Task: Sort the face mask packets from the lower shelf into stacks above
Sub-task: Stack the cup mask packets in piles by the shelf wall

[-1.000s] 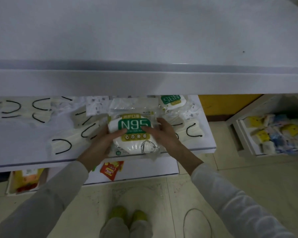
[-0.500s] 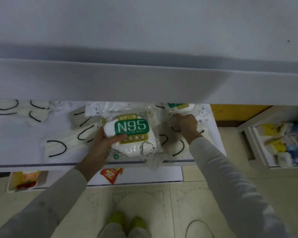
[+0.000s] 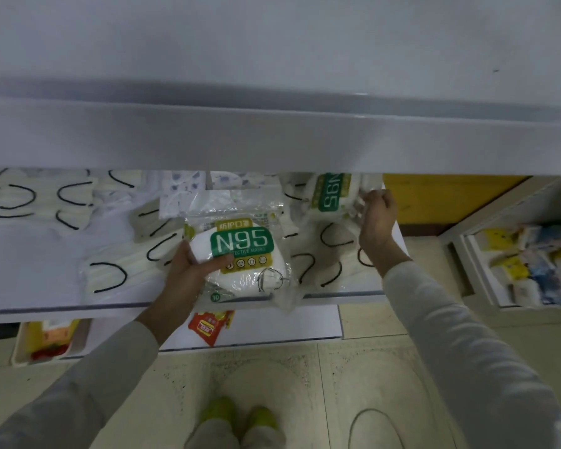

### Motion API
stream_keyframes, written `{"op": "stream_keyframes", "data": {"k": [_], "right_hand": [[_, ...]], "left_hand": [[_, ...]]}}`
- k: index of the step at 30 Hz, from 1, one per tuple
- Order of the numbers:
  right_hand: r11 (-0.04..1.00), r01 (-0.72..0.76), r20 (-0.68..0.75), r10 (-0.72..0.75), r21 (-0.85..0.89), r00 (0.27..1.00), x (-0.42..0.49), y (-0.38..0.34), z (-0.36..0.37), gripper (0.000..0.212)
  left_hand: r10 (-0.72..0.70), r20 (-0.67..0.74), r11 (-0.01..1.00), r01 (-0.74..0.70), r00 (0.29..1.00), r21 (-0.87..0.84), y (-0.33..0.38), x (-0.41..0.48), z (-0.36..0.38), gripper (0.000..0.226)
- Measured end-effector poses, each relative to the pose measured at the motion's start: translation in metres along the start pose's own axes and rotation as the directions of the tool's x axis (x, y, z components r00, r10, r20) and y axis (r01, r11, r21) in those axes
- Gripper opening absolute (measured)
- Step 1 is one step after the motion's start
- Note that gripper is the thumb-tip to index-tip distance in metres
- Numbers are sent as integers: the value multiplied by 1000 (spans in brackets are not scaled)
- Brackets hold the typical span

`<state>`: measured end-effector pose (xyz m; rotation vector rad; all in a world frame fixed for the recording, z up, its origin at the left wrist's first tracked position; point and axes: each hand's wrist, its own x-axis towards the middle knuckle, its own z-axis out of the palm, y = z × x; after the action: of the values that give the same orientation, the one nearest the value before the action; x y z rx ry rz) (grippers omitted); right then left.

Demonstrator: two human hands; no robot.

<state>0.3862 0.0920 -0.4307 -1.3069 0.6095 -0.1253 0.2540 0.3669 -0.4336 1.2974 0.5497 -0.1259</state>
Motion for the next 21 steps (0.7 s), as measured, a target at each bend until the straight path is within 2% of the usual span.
{"op": "stream_keyframes", "data": {"k": [3,5,7,10,13,14,16,19,21], "right_hand": [[996,30,182,-15,-78,983,-15,-25,-21,17],[974,107,315,-40,-199,948,-30,-40,-28,13],[962,165,422,-60,-218,905,-48,-52,-27,13],[953,162,548,5,-257,836,-75,-68,-17,15],[930,168,669,101,-326,736,-99,-76,-2,14],[908,216,699,107,-358,707,-105,-75,5,15],[819,401,746,49,-410,664,-117,-72,23,18],[666,611,745,-121,-429,656,-133,-63,51,8],[593,677,734,-201,-435,648,-144,-58,66,9]], "left_hand": [[2,-36,1000,-2,999,10,2,-4,-5,55],[8,-47,999,-7,999,33,3,-7,-8,58],[18,-49,998,-14,999,63,5,-9,-10,60],[23,-27,998,-21,999,66,10,-15,-8,60],[18,44,1000,-19,999,24,18,-26,-5,64],[6,69,1000,-7,998,13,20,-30,-5,69],[-24,99,999,27,995,-31,27,-38,-3,71],[-127,175,974,155,976,-162,37,-48,-7,52],[-171,219,956,216,961,-200,38,-54,-16,57]]}}
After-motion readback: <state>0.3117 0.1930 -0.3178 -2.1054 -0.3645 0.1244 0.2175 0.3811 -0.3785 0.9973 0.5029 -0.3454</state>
